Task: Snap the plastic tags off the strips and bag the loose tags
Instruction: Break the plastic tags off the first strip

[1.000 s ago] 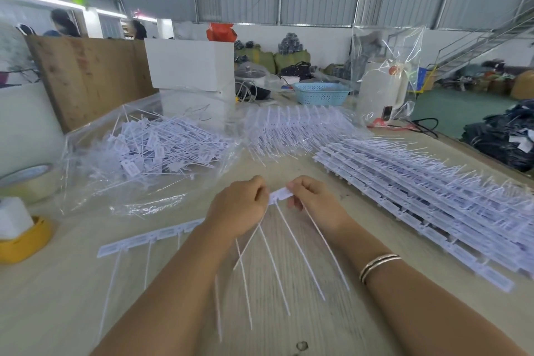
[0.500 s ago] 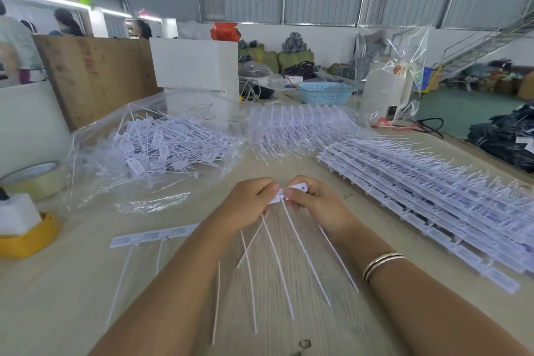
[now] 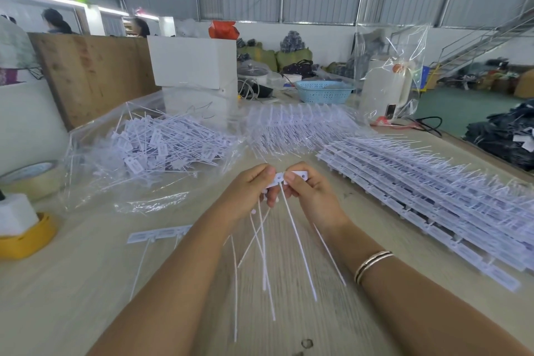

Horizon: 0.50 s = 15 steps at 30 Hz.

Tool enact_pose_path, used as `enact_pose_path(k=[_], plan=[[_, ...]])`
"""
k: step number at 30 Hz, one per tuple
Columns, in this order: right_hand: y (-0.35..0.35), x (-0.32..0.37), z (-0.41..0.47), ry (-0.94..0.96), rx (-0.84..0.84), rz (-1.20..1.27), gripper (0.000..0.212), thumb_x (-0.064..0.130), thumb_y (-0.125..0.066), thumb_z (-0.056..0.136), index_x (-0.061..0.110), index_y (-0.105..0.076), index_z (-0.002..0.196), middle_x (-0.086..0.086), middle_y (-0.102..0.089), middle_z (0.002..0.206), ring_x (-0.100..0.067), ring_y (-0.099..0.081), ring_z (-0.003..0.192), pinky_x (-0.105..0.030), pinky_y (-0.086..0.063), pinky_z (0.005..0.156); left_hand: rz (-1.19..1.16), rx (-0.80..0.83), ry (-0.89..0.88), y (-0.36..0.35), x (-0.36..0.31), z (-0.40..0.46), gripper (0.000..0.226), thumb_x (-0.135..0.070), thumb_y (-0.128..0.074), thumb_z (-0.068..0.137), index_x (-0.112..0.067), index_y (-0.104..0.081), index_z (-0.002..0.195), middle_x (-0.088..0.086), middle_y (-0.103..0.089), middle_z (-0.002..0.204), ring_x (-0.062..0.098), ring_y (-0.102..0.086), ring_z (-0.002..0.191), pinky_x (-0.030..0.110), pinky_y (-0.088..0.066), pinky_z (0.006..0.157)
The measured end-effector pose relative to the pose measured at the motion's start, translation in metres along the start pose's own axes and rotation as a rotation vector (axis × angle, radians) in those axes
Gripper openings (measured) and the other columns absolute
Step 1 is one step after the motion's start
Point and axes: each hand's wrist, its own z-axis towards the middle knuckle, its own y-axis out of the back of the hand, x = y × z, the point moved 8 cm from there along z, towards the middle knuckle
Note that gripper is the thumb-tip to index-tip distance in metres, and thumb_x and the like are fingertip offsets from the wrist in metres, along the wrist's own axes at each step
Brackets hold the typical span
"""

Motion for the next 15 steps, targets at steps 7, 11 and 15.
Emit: enact_pose_path(k=[7,11,15], plan=[[-0.006,-0.010,-0.008,-0.280,0.339,-0.182,0.022,0.009,-0.054,0.093,0.012,-0.059,0.072,0.003,-0.057,0.062,-0.012,-0.049,0.059,-0.023,-0.036,0.061,0.379,-0.028,-0.053,0.004,-0.003,-0.003,0.040,-0.031,-0.055,0.093,-0.004,-0.061,0.063,-0.009,-0.052,0.047,0.009,-0.046,0.048,0.027,-0.039,0.055],[-0.003,0.002,-0.005,-0.170,0.316,-0.268,0.020,0.006,-0.055,0.093,0.010,-0.058,0.074,0.004,-0.055,0.060,-0.007,-0.049,0.057,-0.017,-0.040,0.061,0.265,-0.012,-0.019,0.000,-0.007,-0.002,0.038,-0.025,-0.052,0.096,-0.007,-0.058,0.063,-0.012,-0.045,0.044,0.000,-0.044,0.045,0.020,-0.038,0.051],[0.000,0.021,0.003,0.036,0.111,-0.260,0.022,0.001,-0.052,0.093,0.011,-0.054,0.074,-0.001,-0.053,0.066,-0.005,-0.048,0.060,-0.015,-0.039,0.065,-0.036,-0.082,0.053,0.013,-0.004,-0.005,0.041,-0.024,-0.048,0.097,-0.020,-0.051,0.056,-0.011,-0.034,0.042,0.004,-0.030,0.039,0.015,-0.028,0.042]])
